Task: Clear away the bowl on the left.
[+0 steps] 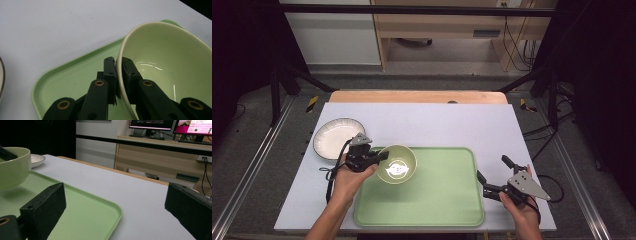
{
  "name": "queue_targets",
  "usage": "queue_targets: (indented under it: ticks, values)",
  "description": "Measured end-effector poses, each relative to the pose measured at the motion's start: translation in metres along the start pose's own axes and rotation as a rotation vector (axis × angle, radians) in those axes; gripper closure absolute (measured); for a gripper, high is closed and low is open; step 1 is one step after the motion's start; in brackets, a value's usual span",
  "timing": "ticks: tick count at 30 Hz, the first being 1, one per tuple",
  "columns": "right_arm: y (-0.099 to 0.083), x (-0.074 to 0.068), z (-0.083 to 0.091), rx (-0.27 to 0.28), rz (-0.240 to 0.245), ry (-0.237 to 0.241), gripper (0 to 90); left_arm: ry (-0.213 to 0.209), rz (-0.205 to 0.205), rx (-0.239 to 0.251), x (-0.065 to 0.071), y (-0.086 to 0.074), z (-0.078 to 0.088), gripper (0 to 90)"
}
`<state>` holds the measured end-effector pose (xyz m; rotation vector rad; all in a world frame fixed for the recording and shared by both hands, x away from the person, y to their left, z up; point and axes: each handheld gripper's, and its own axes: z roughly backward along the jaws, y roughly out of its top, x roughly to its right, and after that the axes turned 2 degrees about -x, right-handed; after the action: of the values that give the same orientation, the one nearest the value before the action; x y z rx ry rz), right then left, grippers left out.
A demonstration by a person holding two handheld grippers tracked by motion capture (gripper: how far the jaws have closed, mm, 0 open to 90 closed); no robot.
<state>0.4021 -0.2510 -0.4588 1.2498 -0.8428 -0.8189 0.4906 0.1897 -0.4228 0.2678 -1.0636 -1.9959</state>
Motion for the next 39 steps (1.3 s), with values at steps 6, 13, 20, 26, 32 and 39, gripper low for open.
queue_targets:
  ticks: [6, 13, 20, 26, 32, 39]
  values:
    - [0.000, 0.000, 0.000, -0.005, -0.004, 0.001, 3.7, -0.024, -0.013, -0.021, 0.006, -0.001, -0.006, 82.9]
    - [0.000, 0.000, 0.000, -0.008, -0.014, 0.003, 3.7, -0.047, -0.022, -0.041, 0.015, -0.002, -0.010, 82.9]
    - [0.000, 0.000, 0.000, -0.012, -0.016, 0.001, 3.8, -0.065, -0.052, -0.068, 0.024, -0.004, -0.018, 82.9]
    - [0.000, 0.000, 0.000, -0.015, -0.015, 0.004, 3.8, -0.083, -0.065, -0.087, 0.032, -0.006, -0.026, 82.8]
    - [-0.001, 0.001, 0.000, -0.028, -0.021, -0.005, 3.8, -0.084, -0.061, -0.102, 0.032, -0.009, -0.029, 82.7]
    - [-0.001, 0.001, -0.001, -0.028, -0.020, -0.003, 3.8, -0.084, -0.054, -0.108, 0.029, -0.011, -0.031, 82.7]
